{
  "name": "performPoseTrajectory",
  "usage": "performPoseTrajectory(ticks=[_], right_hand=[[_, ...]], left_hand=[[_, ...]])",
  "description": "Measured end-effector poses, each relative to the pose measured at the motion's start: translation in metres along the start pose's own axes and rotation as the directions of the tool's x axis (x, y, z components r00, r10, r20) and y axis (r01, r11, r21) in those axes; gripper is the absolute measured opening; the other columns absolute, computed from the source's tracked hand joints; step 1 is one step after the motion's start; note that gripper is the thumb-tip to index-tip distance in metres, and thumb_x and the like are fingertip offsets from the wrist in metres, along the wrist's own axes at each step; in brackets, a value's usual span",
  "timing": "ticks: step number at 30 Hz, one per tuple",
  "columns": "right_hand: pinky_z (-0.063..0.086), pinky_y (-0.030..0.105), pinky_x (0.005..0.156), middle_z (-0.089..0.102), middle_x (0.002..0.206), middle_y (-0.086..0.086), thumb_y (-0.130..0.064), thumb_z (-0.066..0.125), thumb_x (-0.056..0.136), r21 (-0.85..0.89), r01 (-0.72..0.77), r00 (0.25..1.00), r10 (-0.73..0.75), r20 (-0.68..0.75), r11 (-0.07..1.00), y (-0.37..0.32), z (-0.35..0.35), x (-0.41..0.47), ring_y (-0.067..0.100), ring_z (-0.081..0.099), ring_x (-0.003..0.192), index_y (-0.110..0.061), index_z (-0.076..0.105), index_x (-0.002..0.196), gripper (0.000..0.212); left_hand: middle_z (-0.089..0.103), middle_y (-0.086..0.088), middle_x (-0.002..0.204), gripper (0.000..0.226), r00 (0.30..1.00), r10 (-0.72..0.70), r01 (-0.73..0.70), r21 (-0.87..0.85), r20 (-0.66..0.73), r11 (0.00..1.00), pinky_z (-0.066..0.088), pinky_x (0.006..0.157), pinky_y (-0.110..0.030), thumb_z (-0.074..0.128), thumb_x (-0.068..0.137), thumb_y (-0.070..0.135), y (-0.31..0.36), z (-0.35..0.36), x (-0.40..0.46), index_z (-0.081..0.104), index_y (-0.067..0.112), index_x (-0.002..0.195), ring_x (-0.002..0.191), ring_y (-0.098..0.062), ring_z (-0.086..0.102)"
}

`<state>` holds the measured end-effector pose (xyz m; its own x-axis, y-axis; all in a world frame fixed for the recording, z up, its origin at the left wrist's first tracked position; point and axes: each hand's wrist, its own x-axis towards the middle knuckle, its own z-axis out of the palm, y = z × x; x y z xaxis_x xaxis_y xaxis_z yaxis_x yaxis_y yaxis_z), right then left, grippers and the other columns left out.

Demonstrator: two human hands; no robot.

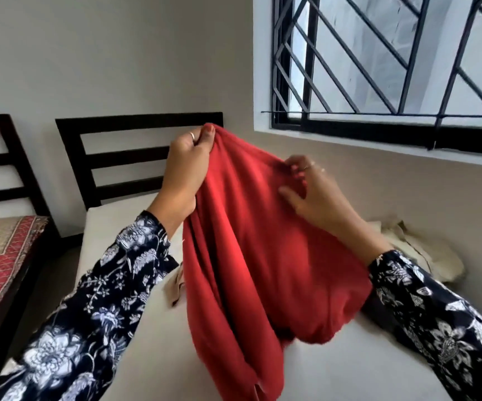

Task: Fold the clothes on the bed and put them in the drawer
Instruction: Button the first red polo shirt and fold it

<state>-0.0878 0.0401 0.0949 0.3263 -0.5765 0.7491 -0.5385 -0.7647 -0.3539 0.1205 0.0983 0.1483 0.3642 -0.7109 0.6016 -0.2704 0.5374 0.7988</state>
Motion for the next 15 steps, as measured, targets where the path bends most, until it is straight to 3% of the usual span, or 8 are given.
performPoseTrajectory(ticks=[2,3,6,9,11,15], right_hand=[[0.032,0.029,0.1,0.053,0.125,0.009,-0.036,0.065,0.08,-0.096,-0.072,0.955,0.096,0.28,0.993,0.025,0.028,-0.032,0.029,0.049,0.12,-0.01,0.04,0.136,0.067],[0.032,0.034,0.106,0.046,0.137,0.014,-0.042,0.067,0.08,-0.171,-0.133,0.886,0.194,0.42,0.976,0.037,0.044,-0.052,0.033,0.043,0.128,-0.01,0.033,0.142,0.078],[0.035,0.04,0.107,0.037,0.146,0.02,-0.044,0.072,0.081,-0.369,-0.274,0.565,0.46,0.685,0.888,0.07,0.086,-0.129,0.036,0.041,0.132,-0.007,0.022,0.147,0.09],[0.035,0.037,0.109,0.033,0.149,0.019,-0.045,0.068,0.085,-0.479,-0.392,0.356,0.61,0.708,0.785,0.092,0.106,-0.191,0.033,0.04,0.134,-0.006,0.021,0.149,0.088],[0.037,0.037,0.107,0.034,0.148,0.018,-0.047,0.063,0.088,-0.532,-0.434,0.311,0.675,0.668,0.727,0.099,0.111,-0.21,0.033,0.042,0.132,-0.006,0.026,0.147,0.082],[0.043,0.03,0.085,0.052,0.135,0.018,-0.054,0.043,0.096,-0.544,-0.454,0.254,0.688,0.68,0.706,0.084,0.115,-0.217,0.033,0.052,0.12,-0.001,0.047,0.133,0.064]], left_hand=[[0.046,-0.005,0.075,0.024,0.972,-0.234,0.235,-0.05,0.016,0.971,0.035,0.063,-0.026,0.051,0.099,0.029,-0.022,-0.005,-0.012,0.057,0.018,0.079,0.066,-0.015,0.04],[0.051,-0.002,0.073,0.025,0.941,-0.339,0.339,-0.064,0.012,0.939,0.039,0.061,-0.024,0.052,0.098,0.028,-0.036,-0.01,-0.019,0.057,0.018,0.076,0.061,-0.012,0.044],[0.053,-0.002,0.075,0.025,0.816,-0.576,0.577,-0.002,-0.058,0.817,0.04,0.061,-0.026,0.056,0.097,0.026,-0.098,-0.041,-0.052,0.055,0.016,0.074,0.062,-0.014,0.048],[0.058,-0.009,0.085,0.024,0.691,-0.702,0.722,0.111,-0.174,0.683,0.041,0.067,-0.031,0.057,0.095,0.022,-0.16,-0.091,-0.094,0.058,0.012,0.074,0.075,-0.018,0.052],[0.062,-0.015,0.097,0.019,0.609,-0.759,0.793,0.204,-0.23,0.574,0.045,0.072,-0.033,0.059,0.094,0.021,-0.19,-0.127,-0.121,0.063,0.005,0.087,0.075,-0.022,0.055],[0.066,-0.021,0.105,0.044,0.397,-0.888,0.835,0.494,-0.234,0.243,0.052,0.082,-0.036,0.071,0.083,0.027,-0.234,-0.191,-0.161,0.06,-0.009,0.105,0.087,-0.03,0.064]])
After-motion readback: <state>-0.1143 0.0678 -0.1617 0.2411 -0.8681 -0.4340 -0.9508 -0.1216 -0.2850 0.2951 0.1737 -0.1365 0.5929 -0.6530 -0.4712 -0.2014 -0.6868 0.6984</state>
